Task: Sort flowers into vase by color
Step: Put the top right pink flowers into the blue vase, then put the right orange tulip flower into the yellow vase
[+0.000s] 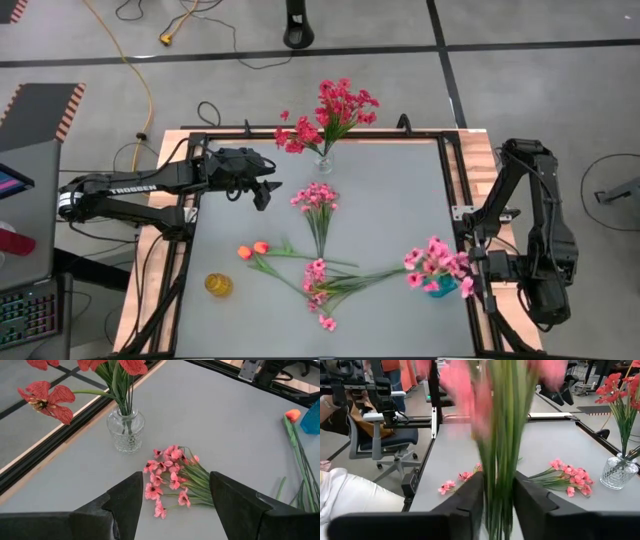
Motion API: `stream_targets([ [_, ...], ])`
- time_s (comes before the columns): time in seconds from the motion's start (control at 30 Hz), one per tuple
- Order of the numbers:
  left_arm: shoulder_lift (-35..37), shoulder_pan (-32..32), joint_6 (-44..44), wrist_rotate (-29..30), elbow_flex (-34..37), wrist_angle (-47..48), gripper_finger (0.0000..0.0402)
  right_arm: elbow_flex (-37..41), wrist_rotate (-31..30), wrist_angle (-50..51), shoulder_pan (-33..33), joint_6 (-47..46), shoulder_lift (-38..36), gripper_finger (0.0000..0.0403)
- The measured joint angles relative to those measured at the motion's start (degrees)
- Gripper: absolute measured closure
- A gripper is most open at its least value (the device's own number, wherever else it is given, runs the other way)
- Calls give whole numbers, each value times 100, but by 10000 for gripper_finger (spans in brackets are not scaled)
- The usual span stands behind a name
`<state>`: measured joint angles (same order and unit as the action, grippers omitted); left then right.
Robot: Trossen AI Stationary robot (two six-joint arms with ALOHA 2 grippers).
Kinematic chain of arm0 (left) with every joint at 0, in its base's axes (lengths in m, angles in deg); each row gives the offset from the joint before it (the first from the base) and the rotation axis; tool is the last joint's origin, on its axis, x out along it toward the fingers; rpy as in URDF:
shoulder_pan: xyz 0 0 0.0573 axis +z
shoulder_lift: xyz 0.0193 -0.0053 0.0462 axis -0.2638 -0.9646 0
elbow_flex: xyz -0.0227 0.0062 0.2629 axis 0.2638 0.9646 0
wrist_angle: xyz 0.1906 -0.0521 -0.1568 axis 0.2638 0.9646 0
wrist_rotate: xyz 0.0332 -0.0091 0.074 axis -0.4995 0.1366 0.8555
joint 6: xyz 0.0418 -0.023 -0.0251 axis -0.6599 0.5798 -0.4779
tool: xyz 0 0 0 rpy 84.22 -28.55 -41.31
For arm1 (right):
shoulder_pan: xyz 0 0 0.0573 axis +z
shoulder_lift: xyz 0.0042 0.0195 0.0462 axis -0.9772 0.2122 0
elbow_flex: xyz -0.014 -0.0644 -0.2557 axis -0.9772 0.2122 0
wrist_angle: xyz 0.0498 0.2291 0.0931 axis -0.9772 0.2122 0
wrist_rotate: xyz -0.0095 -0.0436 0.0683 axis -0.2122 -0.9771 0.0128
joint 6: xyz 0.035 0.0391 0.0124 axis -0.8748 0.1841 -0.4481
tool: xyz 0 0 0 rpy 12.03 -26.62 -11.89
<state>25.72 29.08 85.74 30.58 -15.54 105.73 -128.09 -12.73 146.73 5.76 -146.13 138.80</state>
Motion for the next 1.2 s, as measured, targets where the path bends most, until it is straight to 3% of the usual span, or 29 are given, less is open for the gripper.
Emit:
stream_targets([
  [0.23,0,0,3,-2,0,1,186,-32,1220,54,0,-66,-167,220],
  [0.53,-2,0,97,-2,0,1,186,-309,2195,63,-2,-63,-758,226],
  [1.0,-2,0,66,0,1,1,186,-310,2511,63,9,30,-1903,251],
  [1.2,-2,0,63,0,1,1,186,-310,1886,46,-2,554,-2305,266],
])
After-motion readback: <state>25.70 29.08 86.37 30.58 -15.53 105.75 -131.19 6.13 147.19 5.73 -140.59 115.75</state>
